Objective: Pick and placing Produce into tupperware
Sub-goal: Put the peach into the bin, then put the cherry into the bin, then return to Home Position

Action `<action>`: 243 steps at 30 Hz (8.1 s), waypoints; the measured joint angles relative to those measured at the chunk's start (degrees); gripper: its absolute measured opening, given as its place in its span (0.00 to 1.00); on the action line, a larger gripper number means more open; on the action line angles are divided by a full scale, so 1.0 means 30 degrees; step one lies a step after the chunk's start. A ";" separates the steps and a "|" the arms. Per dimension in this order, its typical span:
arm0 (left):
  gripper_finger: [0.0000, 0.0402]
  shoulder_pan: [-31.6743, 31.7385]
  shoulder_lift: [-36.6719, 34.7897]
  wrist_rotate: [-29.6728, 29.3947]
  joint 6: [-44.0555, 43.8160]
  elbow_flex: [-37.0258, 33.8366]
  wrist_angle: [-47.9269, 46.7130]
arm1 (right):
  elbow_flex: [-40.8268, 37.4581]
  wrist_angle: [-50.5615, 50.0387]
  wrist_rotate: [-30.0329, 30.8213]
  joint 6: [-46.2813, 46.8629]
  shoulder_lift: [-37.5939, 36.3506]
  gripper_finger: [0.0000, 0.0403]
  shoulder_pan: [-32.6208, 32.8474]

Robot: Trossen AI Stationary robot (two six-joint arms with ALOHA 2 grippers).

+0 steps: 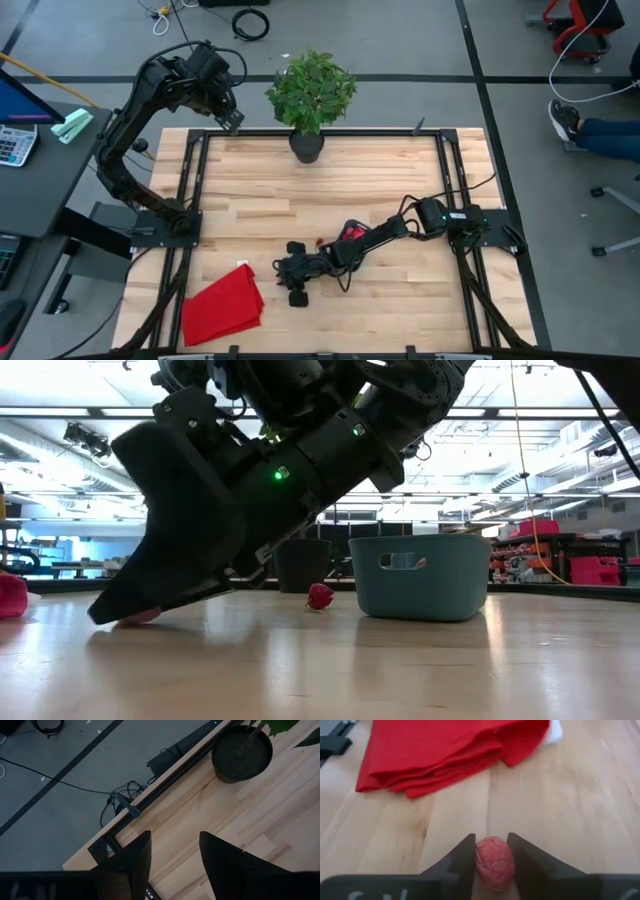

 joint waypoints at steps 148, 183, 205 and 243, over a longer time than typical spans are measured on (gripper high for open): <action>0.56 -1.7107 0.4925 0.2464 -1.0178 -2.2644 3.4099 | -0.4049 -1.7398 0.3495 1.1692 -1.4931 0.50 -0.1363; 0.56 -1.7129 0.7715 0.0138 -0.9282 -2.2571 3.6137 | -0.4049 -1.7237 0.3501 1.1701 -1.4931 0.50 -0.1363; 0.07 -1.7044 0.4838 0.0411 -0.9377 -2.2673 3.6079 | -0.4049 -1.7614 0.3494 1.1562 -1.4931 0.50 -0.1316; 0.49 -1.5968 0.8742 0.6686 -0.9677 -1.4036 2.9853 | -0.4056 -2.4715 0.2581 1.8318 -1.4939 0.49 0.2068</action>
